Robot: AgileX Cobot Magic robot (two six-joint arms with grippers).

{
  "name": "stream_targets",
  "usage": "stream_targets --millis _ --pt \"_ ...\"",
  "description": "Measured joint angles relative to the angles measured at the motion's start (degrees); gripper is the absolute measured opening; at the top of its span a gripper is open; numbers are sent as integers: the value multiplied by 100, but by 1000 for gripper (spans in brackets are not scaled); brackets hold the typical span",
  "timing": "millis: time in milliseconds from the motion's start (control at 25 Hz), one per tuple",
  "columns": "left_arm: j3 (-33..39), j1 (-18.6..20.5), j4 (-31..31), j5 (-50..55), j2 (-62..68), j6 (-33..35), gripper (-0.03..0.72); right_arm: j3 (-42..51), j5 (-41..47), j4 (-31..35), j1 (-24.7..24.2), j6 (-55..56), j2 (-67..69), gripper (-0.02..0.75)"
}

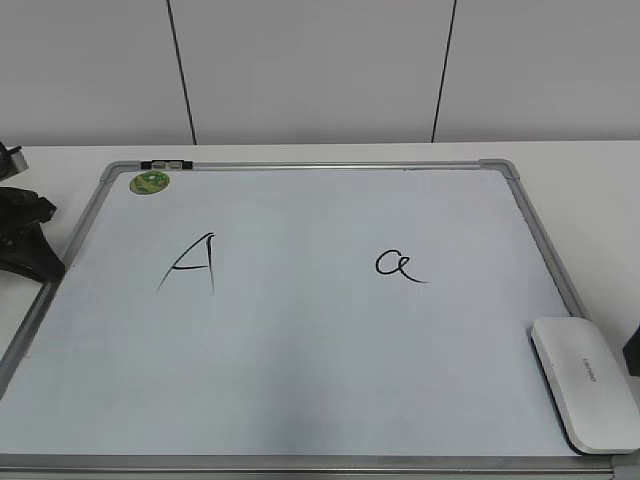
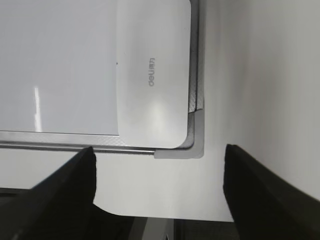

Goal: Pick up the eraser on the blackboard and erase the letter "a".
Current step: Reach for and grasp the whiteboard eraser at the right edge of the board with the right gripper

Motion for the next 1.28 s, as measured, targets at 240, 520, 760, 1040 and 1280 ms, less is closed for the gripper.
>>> stream_targets --millis 240,520,760,1040,1280 --pt "0 0 0 0 0 0 34 0 -495 11 229 232 785 587" --pt "0 0 0 0 0 0 34 -13 -1025 19 242 264 1523 588" --pt "0 0 0 0 0 0 34 -48 -1413 19 242 264 2046 636" --pt "0 0 0 0 0 0 34 -254 -1574 19 242 228 2409 641" --pt "0 0 0 0 0 0 34 -313 -1574 19 242 132 2616 641"
